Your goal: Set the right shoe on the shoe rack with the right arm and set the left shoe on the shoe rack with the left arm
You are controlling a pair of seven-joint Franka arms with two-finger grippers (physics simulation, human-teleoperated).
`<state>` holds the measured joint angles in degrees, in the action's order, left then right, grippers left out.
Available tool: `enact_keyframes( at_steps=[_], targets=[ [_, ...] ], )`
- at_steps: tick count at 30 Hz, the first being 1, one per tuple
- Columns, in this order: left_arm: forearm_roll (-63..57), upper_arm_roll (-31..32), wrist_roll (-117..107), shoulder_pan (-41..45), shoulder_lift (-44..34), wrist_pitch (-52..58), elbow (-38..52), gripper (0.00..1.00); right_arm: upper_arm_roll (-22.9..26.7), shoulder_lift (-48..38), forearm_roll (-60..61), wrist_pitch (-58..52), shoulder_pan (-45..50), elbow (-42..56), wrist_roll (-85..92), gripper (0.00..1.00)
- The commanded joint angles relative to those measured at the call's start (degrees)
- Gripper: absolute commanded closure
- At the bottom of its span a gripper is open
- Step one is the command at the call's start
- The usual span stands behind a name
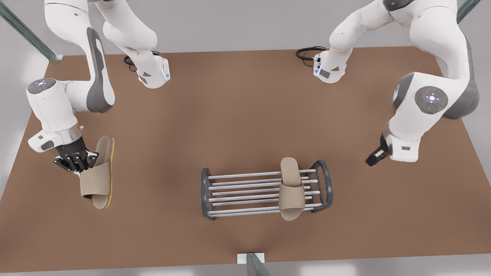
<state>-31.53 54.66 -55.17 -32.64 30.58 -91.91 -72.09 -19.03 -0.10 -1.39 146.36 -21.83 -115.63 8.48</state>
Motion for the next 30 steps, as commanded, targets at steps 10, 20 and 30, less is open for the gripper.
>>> enact_keyframes(
  at_steps=[10, 20, 30],
  targets=[
    [31.61, -50.09, 51.04, 31.76, -22.14, 0.42, -12.81, 0.00, -7.52, 26.99, -11.62, -50.38, 16.99, 51.47, -51.63, 0.79],
    [31.79, -50.00, 50.95, 32.37, -21.88, 0.33, -12.72, 0.00, 14.02, 35.61, -11.44, -37.99, 47.49, 60.79, -82.22, 0.79],
    [31.35, -49.91, 50.87, 32.99, -21.88, 0.33, -12.72, 0.00, 13.49, 41.67, -11.35, -25.68, 50.84, 60.79, -83.89, 0.79]
  ],
)
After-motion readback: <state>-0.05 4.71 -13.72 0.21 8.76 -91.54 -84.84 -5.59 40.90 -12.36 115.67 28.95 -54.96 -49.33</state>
